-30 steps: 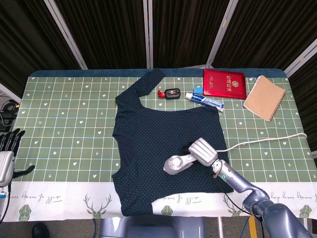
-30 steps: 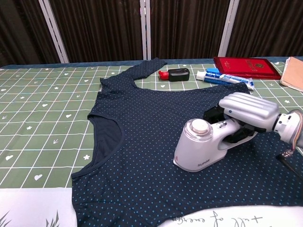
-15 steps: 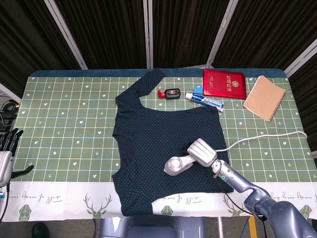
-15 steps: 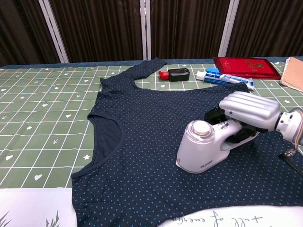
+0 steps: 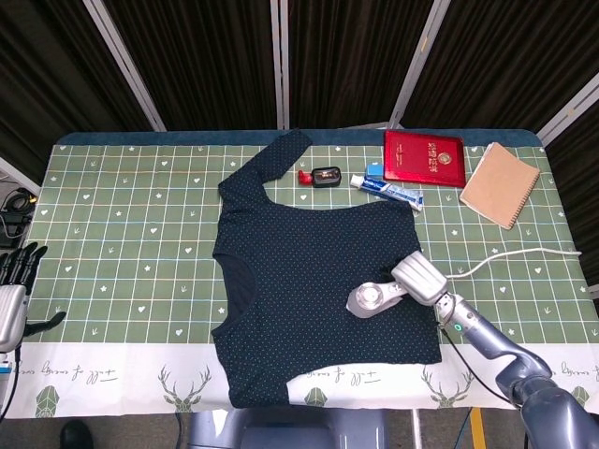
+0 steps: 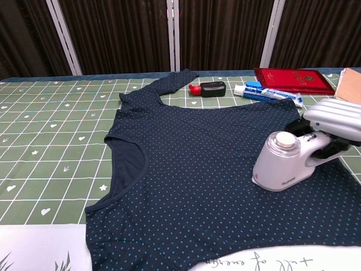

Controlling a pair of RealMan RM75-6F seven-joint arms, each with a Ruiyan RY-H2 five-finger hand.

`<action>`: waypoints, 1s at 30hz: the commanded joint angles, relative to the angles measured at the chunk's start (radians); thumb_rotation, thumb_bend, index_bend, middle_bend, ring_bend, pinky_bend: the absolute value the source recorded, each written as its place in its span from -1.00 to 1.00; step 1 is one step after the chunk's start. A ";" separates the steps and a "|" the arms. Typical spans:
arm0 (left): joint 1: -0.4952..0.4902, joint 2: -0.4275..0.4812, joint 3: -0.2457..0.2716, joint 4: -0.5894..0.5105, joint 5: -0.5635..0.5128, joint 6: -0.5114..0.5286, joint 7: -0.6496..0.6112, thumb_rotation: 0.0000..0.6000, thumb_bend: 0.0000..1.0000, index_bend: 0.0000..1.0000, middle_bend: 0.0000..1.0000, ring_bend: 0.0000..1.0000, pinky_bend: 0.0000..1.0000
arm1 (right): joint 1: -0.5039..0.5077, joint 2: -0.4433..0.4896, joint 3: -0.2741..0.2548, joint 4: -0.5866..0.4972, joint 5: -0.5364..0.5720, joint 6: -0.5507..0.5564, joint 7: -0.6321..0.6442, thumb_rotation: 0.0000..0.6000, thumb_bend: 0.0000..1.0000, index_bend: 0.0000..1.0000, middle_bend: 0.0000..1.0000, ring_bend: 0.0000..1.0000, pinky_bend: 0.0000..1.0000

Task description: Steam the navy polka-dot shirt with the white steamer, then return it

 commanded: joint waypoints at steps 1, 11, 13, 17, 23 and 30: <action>0.000 -0.001 0.001 -0.001 0.001 0.000 0.002 1.00 -1.00 -1.00 -1.00 -1.00 -1.00 | -0.017 0.009 -0.009 0.044 0.003 -0.009 0.027 1.00 0.60 0.40 0.40 0.37 0.89; -0.001 -0.002 0.002 -0.004 0.002 0.000 0.005 1.00 -1.00 -1.00 -1.00 -1.00 -1.00 | -0.027 -0.008 -0.020 0.092 -0.003 -0.006 0.100 1.00 0.61 0.40 0.40 0.37 0.89; -0.001 -0.001 0.003 -0.004 0.003 -0.001 0.004 1.00 -1.00 -1.00 -1.00 -1.00 -1.00 | -0.025 -0.014 -0.022 0.090 -0.006 -0.002 0.106 1.00 0.61 0.40 0.40 0.37 0.89; 0.000 0.000 0.003 -0.005 0.004 0.000 0.001 1.00 -1.00 -1.00 -1.00 -1.00 -1.00 | -0.018 -0.036 -0.029 0.081 -0.019 0.011 0.098 1.00 0.62 0.40 0.40 0.37 0.89; 0.000 0.003 0.002 -0.007 0.002 0.001 -0.006 1.00 -1.00 -1.00 -1.00 -1.00 -1.00 | -0.001 -0.067 -0.027 0.048 -0.033 0.047 0.064 1.00 0.62 0.40 0.40 0.37 0.89; 0.001 0.007 0.000 -0.007 0.001 0.002 -0.014 1.00 -1.00 -1.00 -1.00 -1.00 -1.00 | 0.032 -0.079 -0.036 -0.026 -0.064 0.064 -0.029 1.00 0.62 0.41 0.41 0.37 0.89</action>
